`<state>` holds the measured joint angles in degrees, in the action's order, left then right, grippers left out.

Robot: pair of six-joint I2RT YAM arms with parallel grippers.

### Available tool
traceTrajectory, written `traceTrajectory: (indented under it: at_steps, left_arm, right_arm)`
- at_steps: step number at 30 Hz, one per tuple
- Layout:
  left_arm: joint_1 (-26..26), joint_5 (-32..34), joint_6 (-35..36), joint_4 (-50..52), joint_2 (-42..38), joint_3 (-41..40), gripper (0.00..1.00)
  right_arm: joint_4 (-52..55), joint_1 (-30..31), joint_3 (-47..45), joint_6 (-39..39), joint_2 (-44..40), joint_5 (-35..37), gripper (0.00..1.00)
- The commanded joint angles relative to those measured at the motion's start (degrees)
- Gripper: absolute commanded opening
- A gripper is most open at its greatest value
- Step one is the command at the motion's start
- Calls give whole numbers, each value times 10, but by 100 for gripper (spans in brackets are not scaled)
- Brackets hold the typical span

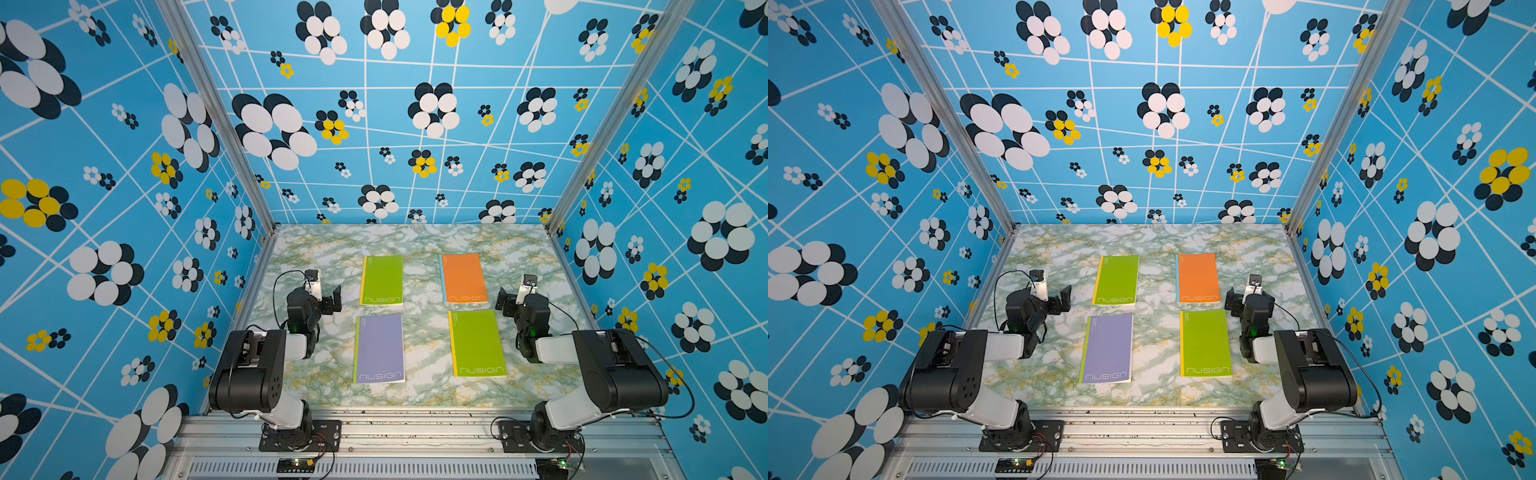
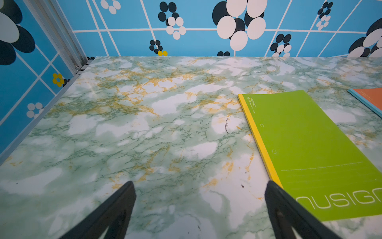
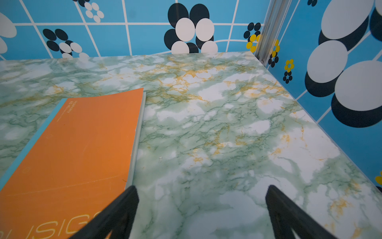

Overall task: Close the notebook
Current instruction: Reset both arms

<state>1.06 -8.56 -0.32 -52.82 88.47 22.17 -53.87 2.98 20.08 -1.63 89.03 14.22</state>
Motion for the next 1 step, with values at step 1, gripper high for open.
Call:
traceTrajectory:
  at_steps: [1]
  left_arm:
    - [-3,3,10,-14,7,-6,100]
  right_arm:
    - [-17,-2,7,8,3,-6,99]
